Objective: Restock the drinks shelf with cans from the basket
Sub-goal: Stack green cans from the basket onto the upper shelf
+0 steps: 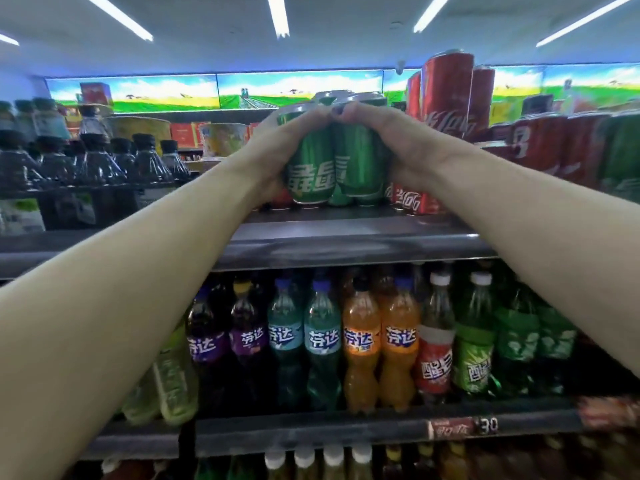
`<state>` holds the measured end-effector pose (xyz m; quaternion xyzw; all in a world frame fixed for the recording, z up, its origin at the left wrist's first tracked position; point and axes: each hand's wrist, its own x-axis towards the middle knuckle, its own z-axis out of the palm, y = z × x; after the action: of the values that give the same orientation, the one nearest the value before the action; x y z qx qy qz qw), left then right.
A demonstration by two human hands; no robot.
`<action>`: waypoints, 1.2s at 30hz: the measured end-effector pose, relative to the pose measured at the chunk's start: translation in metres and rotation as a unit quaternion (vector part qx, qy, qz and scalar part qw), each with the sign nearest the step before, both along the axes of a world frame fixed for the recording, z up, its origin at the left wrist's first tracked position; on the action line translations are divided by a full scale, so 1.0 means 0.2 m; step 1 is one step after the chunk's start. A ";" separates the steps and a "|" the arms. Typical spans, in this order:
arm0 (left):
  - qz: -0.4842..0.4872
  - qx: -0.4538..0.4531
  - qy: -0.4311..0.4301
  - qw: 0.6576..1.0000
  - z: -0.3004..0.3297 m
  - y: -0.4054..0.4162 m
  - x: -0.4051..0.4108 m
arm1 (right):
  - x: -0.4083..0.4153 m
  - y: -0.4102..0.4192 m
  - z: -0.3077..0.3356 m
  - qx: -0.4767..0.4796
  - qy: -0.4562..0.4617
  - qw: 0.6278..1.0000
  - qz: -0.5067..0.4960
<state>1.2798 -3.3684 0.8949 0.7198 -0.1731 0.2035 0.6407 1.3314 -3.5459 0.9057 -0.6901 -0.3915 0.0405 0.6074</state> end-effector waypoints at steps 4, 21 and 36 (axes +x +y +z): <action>-0.012 -0.023 0.017 1.000 -0.07 0.00 0.17 | 0.14 -0.01 -0.06 0.011 0.030 0.999 -0.016; -0.007 0.017 0.138 0.990 -0.15 0.04 0.31 | 0.33 0.02 -0.22 0.004 0.043 0.999 -0.032; -0.020 0.060 0.138 0.988 -0.14 0.03 0.23 | 0.18 -0.03 -0.20 -0.202 -0.134 0.917 -0.317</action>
<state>1.3268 -3.3625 0.8668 0.7745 -0.1095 0.0789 0.6179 1.3668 -3.5517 0.8654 -0.8851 -0.2132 -0.1693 0.3774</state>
